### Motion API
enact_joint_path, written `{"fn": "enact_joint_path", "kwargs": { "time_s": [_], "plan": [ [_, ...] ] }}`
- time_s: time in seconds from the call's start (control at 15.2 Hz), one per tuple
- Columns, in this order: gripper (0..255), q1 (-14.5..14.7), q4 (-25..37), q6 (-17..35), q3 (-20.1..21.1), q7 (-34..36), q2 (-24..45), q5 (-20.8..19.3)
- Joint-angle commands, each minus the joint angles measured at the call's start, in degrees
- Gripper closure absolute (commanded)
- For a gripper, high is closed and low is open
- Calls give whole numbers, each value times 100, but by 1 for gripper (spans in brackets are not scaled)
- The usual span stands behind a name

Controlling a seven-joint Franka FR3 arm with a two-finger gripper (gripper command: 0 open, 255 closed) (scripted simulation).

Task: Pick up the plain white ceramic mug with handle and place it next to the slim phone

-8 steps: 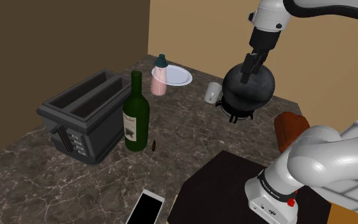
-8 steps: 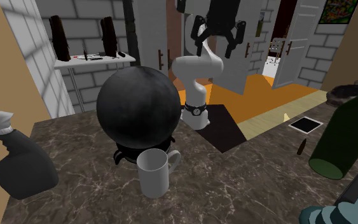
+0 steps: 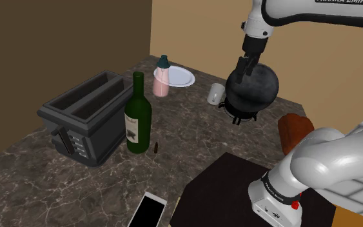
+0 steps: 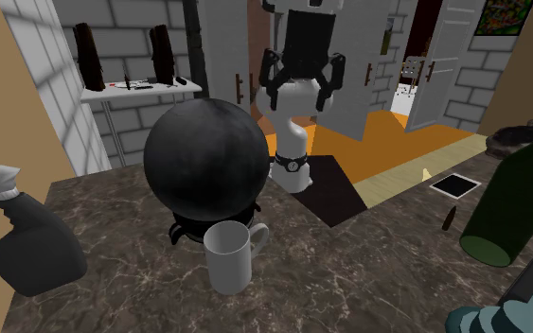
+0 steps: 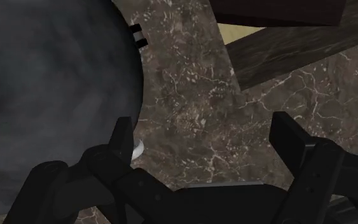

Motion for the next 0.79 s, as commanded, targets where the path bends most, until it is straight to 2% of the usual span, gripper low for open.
{"fn": "enact_joint_path", "kwargs": {
  "time_s": [0.0,0.4,0.73],
  "plan": [
    [0,-56,77,222,-160,-166,323,-51],
    [0,-223,496,849,-595,-674,1461,-78],
    [0,-562,1044,1247,-698,-1143,2508,71]
  ]
}}
